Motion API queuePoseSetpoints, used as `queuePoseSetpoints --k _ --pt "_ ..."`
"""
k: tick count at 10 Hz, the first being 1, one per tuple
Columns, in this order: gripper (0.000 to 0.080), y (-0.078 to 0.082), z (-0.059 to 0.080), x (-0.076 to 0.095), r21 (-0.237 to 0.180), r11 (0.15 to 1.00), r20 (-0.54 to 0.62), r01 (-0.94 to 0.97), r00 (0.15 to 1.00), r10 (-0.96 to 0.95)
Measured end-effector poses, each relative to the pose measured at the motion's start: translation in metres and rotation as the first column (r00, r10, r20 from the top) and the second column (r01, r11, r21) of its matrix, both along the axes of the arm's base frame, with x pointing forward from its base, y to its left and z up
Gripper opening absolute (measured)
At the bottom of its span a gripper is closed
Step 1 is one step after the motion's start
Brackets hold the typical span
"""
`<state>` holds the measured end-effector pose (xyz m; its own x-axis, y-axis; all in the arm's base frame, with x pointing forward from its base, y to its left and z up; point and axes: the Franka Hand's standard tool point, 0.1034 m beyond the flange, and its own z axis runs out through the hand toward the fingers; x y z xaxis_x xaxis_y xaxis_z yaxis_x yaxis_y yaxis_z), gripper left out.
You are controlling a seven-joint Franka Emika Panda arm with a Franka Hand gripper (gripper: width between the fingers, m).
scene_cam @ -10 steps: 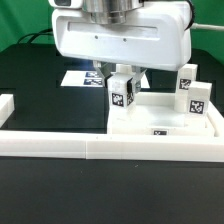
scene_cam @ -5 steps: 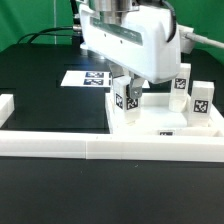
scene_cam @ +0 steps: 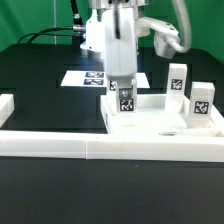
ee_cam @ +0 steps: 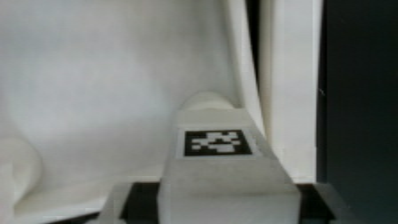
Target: Assemble square table
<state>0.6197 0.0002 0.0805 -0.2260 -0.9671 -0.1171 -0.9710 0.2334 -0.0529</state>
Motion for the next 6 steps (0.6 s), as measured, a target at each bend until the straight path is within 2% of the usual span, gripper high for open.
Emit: queuePoseSetpoints --k 2,3,4,5,6 --pt "0.0291 0.000 0.000 0.000 -0.003 1.000 0.001 -0.018 1.000 0.018" --pt "0.0468 0.000 -0.001 0.000 -0.006 0.998 0.003 -0.055 0.998 0.055" --pt "0.0585 0.002 -0.001 0.000 -0.006 0.998 0.003 -0.059 0.998 0.059" --pt "0.0585 0.007 0.000 0.000 -0.013 0.971 0.015 -0.240 0.971 0.241" --pt "0.0635 0.011 0.000 0.001 -0.025 0.920 0.028 -0.390 0.920 0.391"
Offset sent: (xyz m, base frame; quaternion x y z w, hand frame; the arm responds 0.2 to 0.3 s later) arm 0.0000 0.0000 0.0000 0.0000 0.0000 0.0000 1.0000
